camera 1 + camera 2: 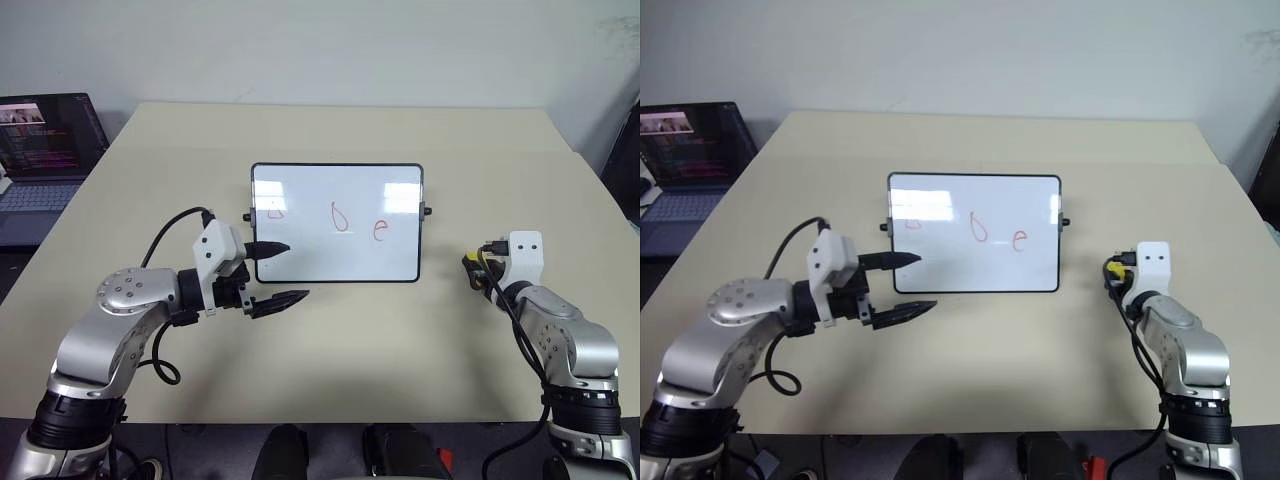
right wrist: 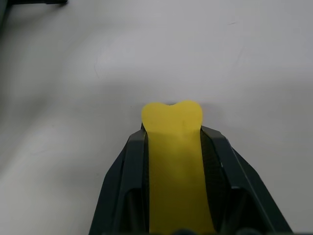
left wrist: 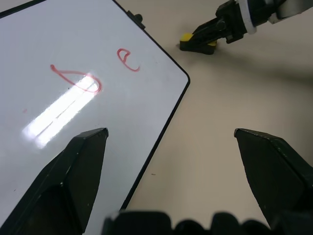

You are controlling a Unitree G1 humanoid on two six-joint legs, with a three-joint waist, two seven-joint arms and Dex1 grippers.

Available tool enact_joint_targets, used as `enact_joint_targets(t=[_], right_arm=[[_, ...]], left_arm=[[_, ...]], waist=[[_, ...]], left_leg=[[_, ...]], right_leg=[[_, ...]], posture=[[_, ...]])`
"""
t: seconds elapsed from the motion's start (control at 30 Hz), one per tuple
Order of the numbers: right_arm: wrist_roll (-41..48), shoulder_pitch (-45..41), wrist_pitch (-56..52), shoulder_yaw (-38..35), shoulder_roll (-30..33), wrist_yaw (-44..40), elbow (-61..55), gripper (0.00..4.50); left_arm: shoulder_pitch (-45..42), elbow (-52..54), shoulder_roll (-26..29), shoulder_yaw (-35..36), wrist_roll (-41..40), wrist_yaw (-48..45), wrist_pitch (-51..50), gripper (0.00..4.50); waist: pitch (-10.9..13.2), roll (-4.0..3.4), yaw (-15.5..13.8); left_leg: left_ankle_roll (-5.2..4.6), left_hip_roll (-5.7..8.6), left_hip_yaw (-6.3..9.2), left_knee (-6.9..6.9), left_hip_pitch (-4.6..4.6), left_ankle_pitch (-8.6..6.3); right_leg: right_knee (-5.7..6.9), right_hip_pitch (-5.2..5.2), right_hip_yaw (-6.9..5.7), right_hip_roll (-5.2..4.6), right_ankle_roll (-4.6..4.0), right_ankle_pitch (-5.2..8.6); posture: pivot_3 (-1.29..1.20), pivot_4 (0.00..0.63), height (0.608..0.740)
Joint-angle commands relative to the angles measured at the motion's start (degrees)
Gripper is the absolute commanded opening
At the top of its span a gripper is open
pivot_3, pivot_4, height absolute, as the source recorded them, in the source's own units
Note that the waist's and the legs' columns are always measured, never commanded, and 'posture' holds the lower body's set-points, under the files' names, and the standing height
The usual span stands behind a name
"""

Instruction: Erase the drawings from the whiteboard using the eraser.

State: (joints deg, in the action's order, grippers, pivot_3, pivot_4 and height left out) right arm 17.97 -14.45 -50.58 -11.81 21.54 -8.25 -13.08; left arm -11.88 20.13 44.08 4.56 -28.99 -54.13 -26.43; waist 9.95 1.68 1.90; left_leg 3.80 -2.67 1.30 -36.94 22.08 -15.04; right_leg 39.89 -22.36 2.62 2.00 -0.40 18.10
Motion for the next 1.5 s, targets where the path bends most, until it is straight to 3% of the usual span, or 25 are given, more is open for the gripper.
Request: enact_joint_targets(t=[0.03,0.2,0.33,0.47,0.63,0.8,1.27,1.5], right_arm=[[0.95,2.43,1.39,0.89,3.11,-4.33,-8.06,1.09],[3.98,5.72,-0.37,6.46,11.12,-13.63,-22.48,1.09],[4.83,0.28,-1.19,12.81,13.67,-17.12,-27.10,1.09],[0.61,-10.12,2.07,23.22,10.69,-18.01,-24.30,1.09],[-6.73,-24.58,7.80,36.30,2.18,-19.64,-10.92,1.09],[-14.08,-35.30,16.56,42.66,-4.20,-22.16,4.73,1.09],[-25.42,-51.95,36.63,40.18,-20.41,-16.29,44.22,1.08],[-27.77,-52.99,38.76,40.95,-21.63,-22.51,53.32,1.08]], left_arm=[[2.42,3.08,-0.32,3.73,1.03,4.96,-0.80,4.50],[6.90,4.87,-0.31,7.36,3.20,11.55,-3.07,4.50],[9.09,4.64,0.60,11.37,3.48,14.32,-4.99,4.50],[9.29,1.77,2.26,13.60,5.46,16.22,-6.30,4.50],[7.65,-1.39,3.19,13.07,6.24,15.53,-6.15,4.50],[5.07,-3.72,3.07,12.44,5.11,12.77,-4.77,4.50],[1.89,-6.87,4.52,11.26,3.39,3.68,-2.08,4.50],[1.09,-6.81,3.84,9.80,3.79,3.32,-2.05,4.50]], waist=[[0.02,-0.03,-0.01],[0.04,-0.04,0.12],[0.05,0.01,0.21],[0.12,0.04,0.65],[0.14,0.11,0.61],[0.16,0.15,0.23],[0.14,0.18,0.14],[0.10,0.23,0.07]], left_leg=[[0.00,0.00,0.02,0.00,0.00,0.00],[-0.01,0.00,0.05,0.00,-0.05,0.00],[0.00,-0.02,0.11,-0.03,-0.13,0.00],[0.00,-0.02,0.10,-0.03,-0.18,0.01],[0.00,0.00,0.12,-0.04,-0.09,0.01],[0.00,-0.01,0.15,-0.03,-0.04,0.00],[0.01,-0.03,0.13,-0.06,0.36,0.01],[0.01,-0.02,0.08,-0.06,0.85,0.01]], right_leg=[[0.00,0.00,0.00,-0.01,0.00,0.00],[0.02,0.00,0.04,-0.03,0.12,0.07],[0.07,0.06,-0.05,-0.01,0.14,0.08],[0.08,0.05,-0.02,-0.01,0.14,0.07],[0.05,0.03,-0.07,-0.05,-0.03,-0.02],[0.04,-0.02,-0.14,-0.08,-0.12,-0.07],[0.19,-0.46,-0.16,-0.14,-0.17,-0.09],[0.22,-0.94,-0.14,-0.19,-0.19,-0.11]], posture=[[0.00,0.150,0.740],[0.00,0.150,0.740],[0.00,0.150,0.740],[0.00,0.150,0.740],[0.00,0.150,0.740],[0.00,0.150,0.740],[0.00,0.150,0.740],[0.00,0.150,0.740]])
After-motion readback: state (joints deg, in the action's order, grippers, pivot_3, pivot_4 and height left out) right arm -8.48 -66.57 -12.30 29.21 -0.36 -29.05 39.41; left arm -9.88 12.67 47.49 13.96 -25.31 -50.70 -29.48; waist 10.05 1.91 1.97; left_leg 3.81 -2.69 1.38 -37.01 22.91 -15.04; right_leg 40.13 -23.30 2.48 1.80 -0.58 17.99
